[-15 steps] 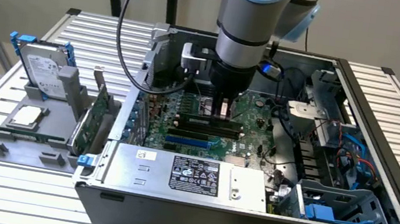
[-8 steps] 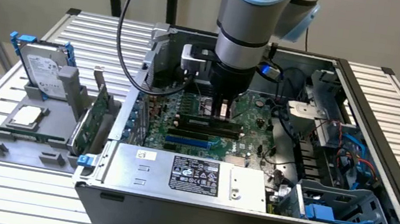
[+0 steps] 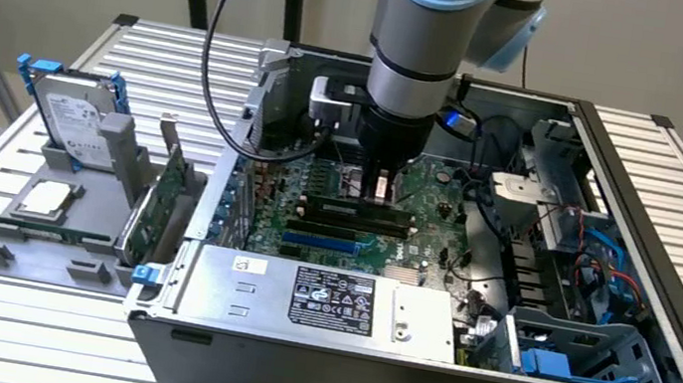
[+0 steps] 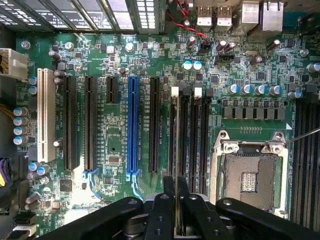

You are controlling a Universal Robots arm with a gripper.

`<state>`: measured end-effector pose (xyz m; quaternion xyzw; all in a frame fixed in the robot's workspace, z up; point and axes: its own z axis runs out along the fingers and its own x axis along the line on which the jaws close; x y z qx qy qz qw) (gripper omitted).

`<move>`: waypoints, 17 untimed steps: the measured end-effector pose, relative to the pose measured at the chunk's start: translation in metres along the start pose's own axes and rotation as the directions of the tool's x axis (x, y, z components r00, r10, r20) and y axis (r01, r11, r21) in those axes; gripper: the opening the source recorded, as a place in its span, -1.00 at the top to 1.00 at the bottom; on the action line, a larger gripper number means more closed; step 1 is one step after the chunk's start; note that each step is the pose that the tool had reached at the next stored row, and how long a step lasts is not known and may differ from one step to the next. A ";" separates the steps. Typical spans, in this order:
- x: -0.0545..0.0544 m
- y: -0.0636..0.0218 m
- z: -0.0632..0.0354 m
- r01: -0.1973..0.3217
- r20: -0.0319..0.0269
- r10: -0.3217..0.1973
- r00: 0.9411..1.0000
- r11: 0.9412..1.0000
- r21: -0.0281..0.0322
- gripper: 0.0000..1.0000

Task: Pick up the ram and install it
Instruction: 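Insert the ram into the slot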

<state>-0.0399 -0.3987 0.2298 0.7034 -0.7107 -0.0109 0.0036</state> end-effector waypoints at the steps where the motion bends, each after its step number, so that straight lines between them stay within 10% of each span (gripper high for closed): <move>1: 0.000 0.0000 0.0004 -0.001 -0.002 0.001 1.000 1.000 0.000 1.00; 17: -0.003 0.0000 0.0027 -0.007 -0.019 0.007 1.000 1.000 0.000 1.00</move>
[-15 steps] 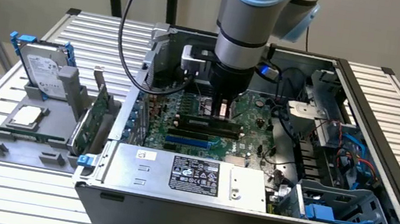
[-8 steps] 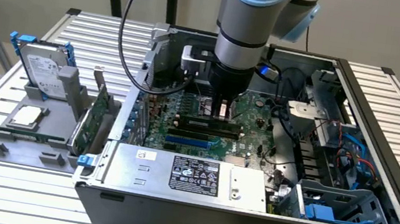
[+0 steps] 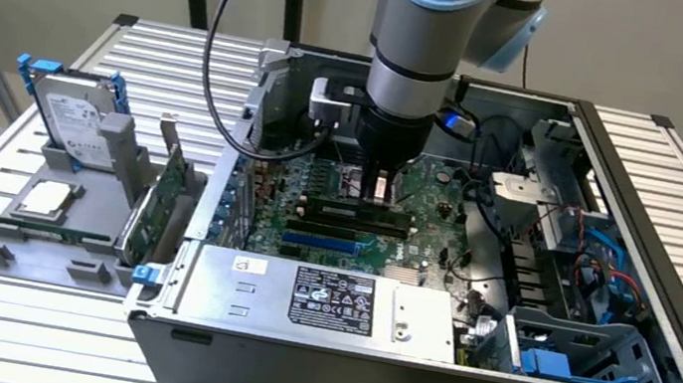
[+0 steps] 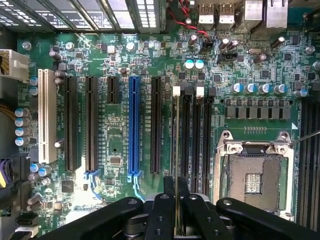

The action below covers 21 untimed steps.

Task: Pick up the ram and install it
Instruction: 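Insert the ram into the slot, then press down the ram until it locks into place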

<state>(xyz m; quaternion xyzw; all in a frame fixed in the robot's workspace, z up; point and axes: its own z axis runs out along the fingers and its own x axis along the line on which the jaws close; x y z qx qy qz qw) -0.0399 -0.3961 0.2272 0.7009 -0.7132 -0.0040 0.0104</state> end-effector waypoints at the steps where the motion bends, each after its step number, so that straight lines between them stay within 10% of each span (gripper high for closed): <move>1: 0.000 0.0000 0.0001 -0.001 0.000 0.001 1.000 1.000 0.000 1.00; 21: -0.002 -0.0006 0.0032 -0.007 -0.003 0.007 1.000 1.000 0.000 1.00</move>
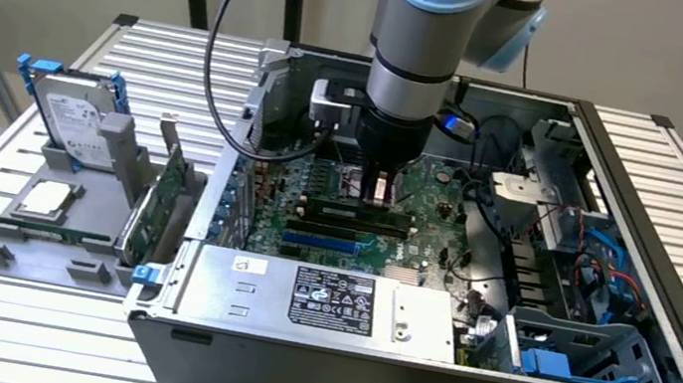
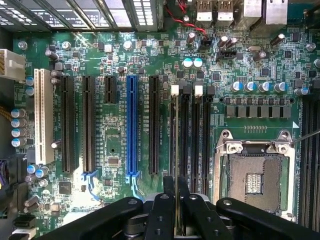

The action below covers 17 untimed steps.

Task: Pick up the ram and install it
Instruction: 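Press down the ram until it locks into place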

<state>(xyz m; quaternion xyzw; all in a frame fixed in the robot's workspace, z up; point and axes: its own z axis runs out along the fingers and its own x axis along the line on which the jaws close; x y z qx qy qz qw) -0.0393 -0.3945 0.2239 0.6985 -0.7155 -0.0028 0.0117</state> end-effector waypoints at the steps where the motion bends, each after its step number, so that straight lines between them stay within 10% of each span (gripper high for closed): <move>1: 0.000 0.0000 0.0002 0.000 0.000 0.000 1.000 1.000 0.000 1.00; 13: -0.001 -0.0001 0.0048 0.000 -0.003 0.000 1.000 1.000 0.000 1.00; 14: -0.001 0.0000 0.0048 0.000 -0.003 0.000 1.000 1.000 0.000 -1.00; 17: -0.001 0.0001 0.0008 0.000 -0.003 0.000 1.000 1.000 0.000 -1.00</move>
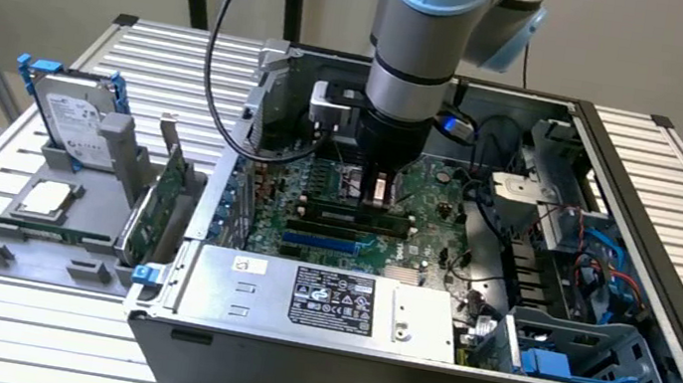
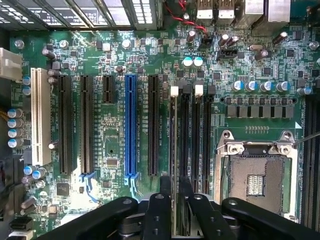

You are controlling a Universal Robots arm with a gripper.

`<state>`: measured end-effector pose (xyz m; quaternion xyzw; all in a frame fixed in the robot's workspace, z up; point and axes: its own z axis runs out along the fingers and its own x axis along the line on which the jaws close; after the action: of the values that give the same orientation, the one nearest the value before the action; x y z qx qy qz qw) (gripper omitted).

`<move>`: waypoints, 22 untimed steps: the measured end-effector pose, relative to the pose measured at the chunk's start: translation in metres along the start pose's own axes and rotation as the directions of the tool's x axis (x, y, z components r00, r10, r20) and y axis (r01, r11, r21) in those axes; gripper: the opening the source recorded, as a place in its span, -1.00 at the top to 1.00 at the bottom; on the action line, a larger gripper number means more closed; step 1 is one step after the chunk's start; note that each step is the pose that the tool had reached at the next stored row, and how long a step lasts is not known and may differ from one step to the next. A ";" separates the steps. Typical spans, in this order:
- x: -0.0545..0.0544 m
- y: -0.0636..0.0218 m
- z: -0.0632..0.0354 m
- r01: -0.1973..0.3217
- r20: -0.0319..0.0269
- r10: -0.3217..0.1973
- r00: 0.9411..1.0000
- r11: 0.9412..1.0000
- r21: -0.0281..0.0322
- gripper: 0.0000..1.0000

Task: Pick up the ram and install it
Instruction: 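Press down the ram until it locks into place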

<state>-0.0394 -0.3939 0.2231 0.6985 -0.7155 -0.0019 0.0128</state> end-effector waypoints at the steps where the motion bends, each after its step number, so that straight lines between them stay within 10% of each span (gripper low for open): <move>1: 0.000 0.0001 -0.0024 0.000 0.000 0.000 1.000 1.000 0.000 -1.00; 7: 0.000 0.0043 -0.0186 0.000 0.002 0.000 1.000 1.000 0.000 -1.00; 8: 0.001 0.0047 -0.0194 0.000 0.002 0.000 1.000 1.000 0.000 1.00; 22: 0.000 0.0047 -0.0196 0.000 0.002 0.000 1.000 1.000 0.000 1.00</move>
<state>-0.0437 -0.3940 0.2428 0.6985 -0.7155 -0.0028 0.0121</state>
